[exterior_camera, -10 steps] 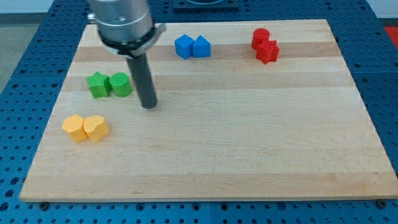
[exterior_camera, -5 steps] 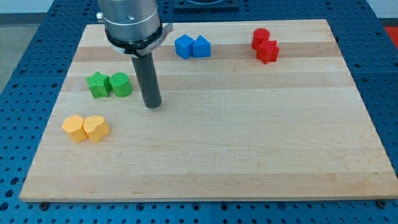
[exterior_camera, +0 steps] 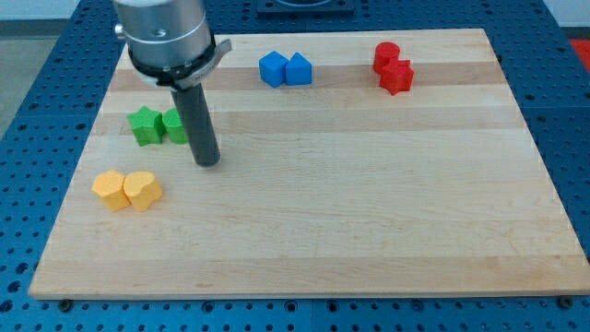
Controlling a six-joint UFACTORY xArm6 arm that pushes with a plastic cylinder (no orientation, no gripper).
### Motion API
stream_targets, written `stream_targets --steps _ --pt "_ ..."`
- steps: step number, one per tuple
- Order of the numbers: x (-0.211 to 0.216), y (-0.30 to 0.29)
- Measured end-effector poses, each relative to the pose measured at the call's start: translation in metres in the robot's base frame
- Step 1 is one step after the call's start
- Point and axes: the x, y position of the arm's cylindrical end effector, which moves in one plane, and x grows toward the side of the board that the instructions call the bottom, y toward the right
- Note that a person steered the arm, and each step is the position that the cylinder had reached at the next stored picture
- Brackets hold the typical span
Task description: Move yellow blocks upwards
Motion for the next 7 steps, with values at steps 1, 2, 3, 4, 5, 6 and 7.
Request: stream_targets --steps 1,2,3,4,5,6,7 --pt "0.047 0.000" --pt "0.063 -0.001" --pt "0.063 -0.001" --pt "0.063 -0.001" --pt "0.080 -0.014" --pt "0.081 -0.053" --pt "0.060 -0.083"
